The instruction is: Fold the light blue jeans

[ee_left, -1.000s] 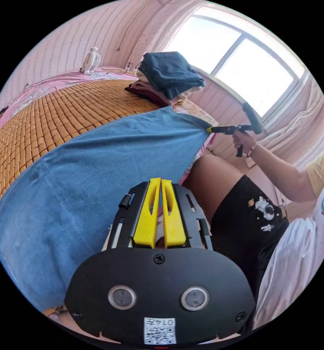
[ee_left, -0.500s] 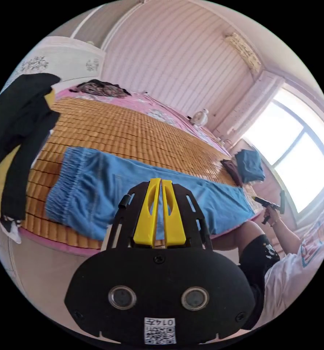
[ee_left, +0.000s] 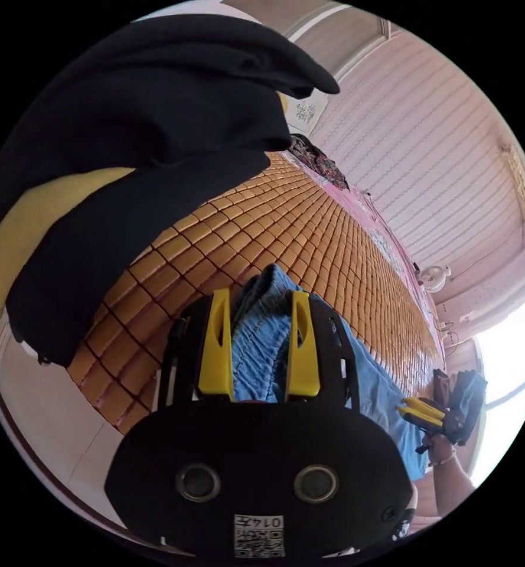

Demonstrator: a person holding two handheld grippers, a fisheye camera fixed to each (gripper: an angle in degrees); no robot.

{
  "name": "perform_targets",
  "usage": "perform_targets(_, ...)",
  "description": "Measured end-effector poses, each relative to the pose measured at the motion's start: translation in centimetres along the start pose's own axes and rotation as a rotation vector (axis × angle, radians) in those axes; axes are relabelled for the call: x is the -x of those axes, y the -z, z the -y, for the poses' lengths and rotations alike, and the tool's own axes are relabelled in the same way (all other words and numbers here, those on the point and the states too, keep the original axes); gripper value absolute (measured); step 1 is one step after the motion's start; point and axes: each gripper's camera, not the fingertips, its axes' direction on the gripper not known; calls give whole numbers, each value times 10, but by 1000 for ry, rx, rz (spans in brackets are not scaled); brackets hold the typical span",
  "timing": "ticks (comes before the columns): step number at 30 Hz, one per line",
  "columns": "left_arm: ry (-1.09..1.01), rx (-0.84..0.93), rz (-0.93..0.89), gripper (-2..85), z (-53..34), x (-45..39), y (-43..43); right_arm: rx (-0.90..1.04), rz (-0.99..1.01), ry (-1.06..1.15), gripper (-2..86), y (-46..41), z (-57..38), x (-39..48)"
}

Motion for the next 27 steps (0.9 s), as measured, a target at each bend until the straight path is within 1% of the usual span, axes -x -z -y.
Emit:
perform_targets(1,-7,-4,9,136,-1,-1,1,-27,-18,-2,75,-6,1,4)
perform_targets(3,-44,-26,32,122,-5,-4,8,-19,-18,-25,60,-17,6,5)
perform_targets(4,-60,-30,42,116,-5,-5,10,-13,-28,-28,31,-22,10,7)
perform_targets(5,-93,-21,62,100,-3,-9,13,-13,-44,-31,13,-27,13,8)
perform_targets(9,-285,47,118,57,14,-22,19,-16,-52,-20,-3,-39,23,11)
perform_targets(11,-312,53,114,48,14,-20,18,-33,-67,-21,-6,-44,30,11)
perform_targets(13,-287,49,61,40,17,-13,22,-48,-68,-34,-7,-47,36,8)
perform_targets(15,-262,9,-7,29,21,-8,32,-64,-63,-47,-8,-50,42,5)
perform_targets(17,-294,-40,-26,23,21,-12,40,-78,-48,-62,-8,-55,52,0)
perform_targets(20,-366,-150,12,21,20,-30,58,-76,-49,-60,-7,-70,68,-4)
perform_targets(24,-379,-294,23,33,15,-45,62,-51,-49,-86,-5,-99,90,-11)
perform_targets(25,-381,-289,40,35,15,-48,59,-43,-47,-106,-3,-109,98,-14)
perform_targets(26,-373,-243,99,39,17,-53,49,-23,-38,-125,0,-121,105,-18)
perform_targets(27,-327,-146,167,43,20,-55,33,-9,-32,-134,2,-127,108,-21)
